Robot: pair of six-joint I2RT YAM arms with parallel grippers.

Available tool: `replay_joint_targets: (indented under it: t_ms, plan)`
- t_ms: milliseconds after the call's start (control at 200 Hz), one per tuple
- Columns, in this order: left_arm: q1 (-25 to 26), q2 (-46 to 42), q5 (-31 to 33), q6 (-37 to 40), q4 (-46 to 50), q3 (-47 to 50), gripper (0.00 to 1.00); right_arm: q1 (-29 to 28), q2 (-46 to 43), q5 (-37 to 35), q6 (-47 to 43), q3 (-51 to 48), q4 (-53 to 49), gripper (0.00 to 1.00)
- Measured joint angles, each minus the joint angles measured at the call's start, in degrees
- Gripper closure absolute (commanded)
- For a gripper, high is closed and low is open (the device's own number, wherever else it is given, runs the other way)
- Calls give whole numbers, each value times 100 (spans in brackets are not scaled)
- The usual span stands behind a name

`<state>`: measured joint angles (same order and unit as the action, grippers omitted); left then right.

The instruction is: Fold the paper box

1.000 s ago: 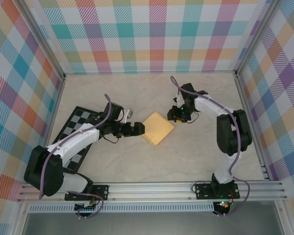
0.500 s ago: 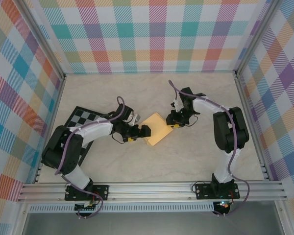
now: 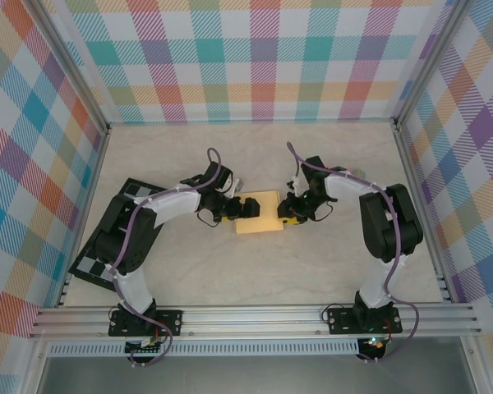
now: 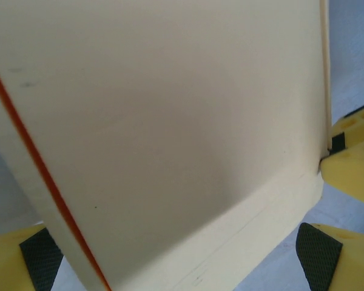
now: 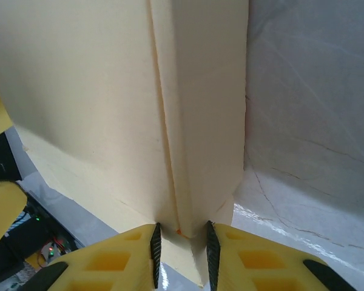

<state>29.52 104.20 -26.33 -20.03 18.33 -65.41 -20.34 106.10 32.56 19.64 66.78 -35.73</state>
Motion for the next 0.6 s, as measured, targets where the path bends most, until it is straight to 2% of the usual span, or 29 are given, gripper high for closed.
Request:
replay_joint_targets:
  t_ms: [230, 445, 600]
  plan:
    - [-232, -96, 160, 302, 400, -42, 0, -2, -33, 101, 264, 0, -2, 70]
    - [-304, -1001, 243, 291, 595, 367, 0, -2, -46, 181, 315, -11, 2, 71]
    - [-291, -1123, 160, 136, 461, 654, 5, -2, -46, 225, 372, -72, 26, 65]
